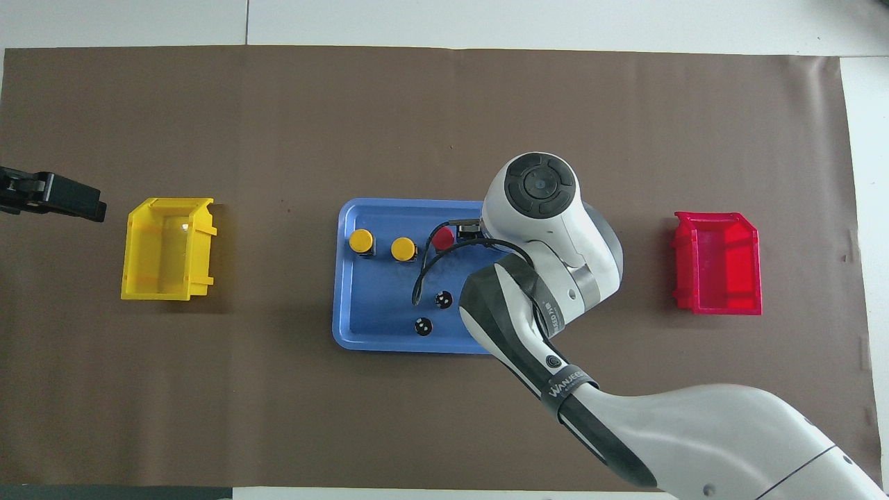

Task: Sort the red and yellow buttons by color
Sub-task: 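Reach the right gripper to the red button farthest from the yellow bin, then carry the red button to the red bin while the left gripper takes a yellow button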

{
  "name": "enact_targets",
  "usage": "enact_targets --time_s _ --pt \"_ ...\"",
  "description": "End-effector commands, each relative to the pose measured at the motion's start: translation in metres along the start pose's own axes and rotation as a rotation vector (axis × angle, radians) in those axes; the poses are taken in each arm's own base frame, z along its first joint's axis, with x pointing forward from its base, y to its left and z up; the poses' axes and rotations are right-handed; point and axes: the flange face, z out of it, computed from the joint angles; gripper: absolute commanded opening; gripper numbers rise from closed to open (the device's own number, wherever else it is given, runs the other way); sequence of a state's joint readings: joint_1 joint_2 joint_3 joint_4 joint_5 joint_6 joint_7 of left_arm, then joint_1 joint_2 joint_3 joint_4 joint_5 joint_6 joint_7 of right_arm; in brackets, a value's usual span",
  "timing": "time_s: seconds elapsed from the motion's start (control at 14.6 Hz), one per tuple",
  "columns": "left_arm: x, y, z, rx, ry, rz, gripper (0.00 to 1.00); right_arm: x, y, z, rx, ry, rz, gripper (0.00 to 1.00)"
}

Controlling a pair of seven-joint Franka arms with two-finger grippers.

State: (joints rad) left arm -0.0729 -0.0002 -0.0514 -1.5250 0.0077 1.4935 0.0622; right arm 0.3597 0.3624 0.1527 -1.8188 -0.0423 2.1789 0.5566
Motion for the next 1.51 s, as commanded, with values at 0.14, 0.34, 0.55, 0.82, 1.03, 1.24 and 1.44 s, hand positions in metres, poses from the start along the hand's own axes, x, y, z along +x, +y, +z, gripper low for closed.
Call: enact_targets --time_s 0.14,0.34,0.55,0.82,1.03,1.24,1.44 --pt "-0.004 0.006 0.008 -0.005 0.079 -0.045 1.00 0.005 0.010 -0.019 -0.009 0.001 0.020 0.17" --pt "0.000 0.058 0.065 -0.012 0.126 -0.046 0.99 0.025 0.008 -0.076 -0.023 -0.024 0.032 0.10" --pt "0.014 0.146 0.146 -0.042 0.148 -0.121 0.77 0.033 0.088 -0.148 -0.028 -0.033 -0.032 0.10" --pt "0.016 0.239 0.217 -0.063 0.128 -0.144 0.65 0.008 0.272 -0.159 -0.005 -0.140 -0.144 0.10" --pt "0.018 0.264 0.249 -0.069 0.125 -0.143 0.64 -0.017 0.332 -0.115 0.007 -0.110 -0.182 0.10" --pt "0.021 0.266 0.267 -0.070 0.126 -0.144 0.64 -0.044 0.354 -0.083 -0.001 -0.078 -0.222 0.10" --pt "0.021 0.266 0.274 -0.066 0.116 -0.143 0.64 -0.058 0.360 -0.062 -0.008 -0.056 -0.238 0.10"
